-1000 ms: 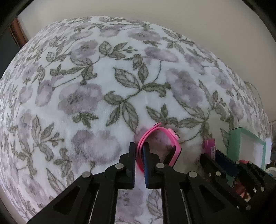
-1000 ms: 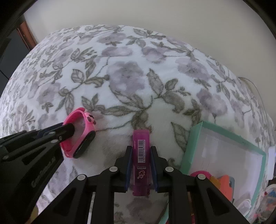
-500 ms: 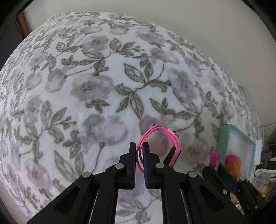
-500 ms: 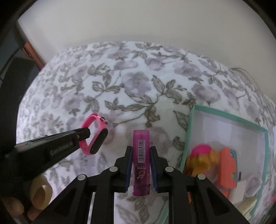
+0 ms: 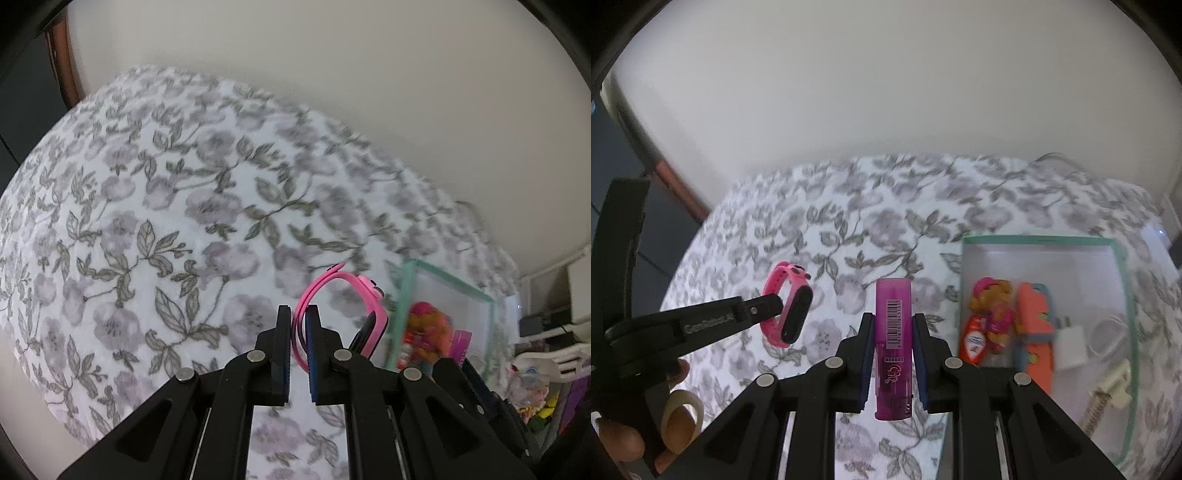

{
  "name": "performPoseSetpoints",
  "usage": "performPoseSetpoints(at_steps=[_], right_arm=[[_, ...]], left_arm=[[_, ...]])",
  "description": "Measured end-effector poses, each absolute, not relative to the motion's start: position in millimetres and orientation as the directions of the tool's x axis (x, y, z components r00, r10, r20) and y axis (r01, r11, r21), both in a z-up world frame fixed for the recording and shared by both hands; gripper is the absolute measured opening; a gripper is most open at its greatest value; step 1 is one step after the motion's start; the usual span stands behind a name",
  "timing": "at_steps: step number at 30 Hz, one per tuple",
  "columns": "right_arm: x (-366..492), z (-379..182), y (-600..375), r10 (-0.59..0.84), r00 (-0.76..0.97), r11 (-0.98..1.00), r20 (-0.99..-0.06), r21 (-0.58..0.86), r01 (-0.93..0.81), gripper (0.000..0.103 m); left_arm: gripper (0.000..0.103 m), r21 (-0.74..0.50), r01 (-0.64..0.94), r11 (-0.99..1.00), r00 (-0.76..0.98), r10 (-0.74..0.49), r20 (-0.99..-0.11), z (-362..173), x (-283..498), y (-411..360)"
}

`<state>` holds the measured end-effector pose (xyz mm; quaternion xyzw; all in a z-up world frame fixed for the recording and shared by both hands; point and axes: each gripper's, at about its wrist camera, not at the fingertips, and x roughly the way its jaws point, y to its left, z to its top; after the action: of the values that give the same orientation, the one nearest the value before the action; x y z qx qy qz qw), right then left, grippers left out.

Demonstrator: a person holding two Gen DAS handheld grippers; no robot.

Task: Organize rigid objects
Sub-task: 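Carry pink watch and magenta tube into the tray and open both tools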

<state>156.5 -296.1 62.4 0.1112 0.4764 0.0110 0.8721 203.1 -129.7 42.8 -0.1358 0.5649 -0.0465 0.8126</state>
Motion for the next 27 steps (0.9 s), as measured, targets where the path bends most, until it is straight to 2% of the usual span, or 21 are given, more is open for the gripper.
performPoseSetpoints(at_steps=[8, 14, 18, 27], right_arm=[[101.2, 84.7, -327.4, 0.045, 0.593, 0.958, -0.804, 0.202, 0.201, 0.021], [70.8, 86.1, -355.8, 0.001, 0.592, 0.938, -0.806, 0.205, 0.279, 0.021], [51.8, 89.2, -370.3, -0.079, 0.581, 0.933, -0.81, 0.146, 0.329, 0.021], [24.0, 79.5, -415.8, -0.146, 0.547, 0.901, -0.824, 0.117, 0.417, 0.021]], left_arm=[[0.007, -0.304, 0.005, 0.953, 0.456, -0.272, -0.847, 78.8, 156.4, -145.6], [0.007, -0.296, 0.07, 0.953, 0.463, -0.294, -0.836, 77.3, 130.8, -166.8], [0.007, -0.287, 0.136, 0.948, 0.465, -0.317, -0.826, 74.5, 112.8, -188.0], [0.008, -0.26, 0.253, 0.932, 0.394, -0.345, -0.852, 51.3, 90.6, -241.8]])
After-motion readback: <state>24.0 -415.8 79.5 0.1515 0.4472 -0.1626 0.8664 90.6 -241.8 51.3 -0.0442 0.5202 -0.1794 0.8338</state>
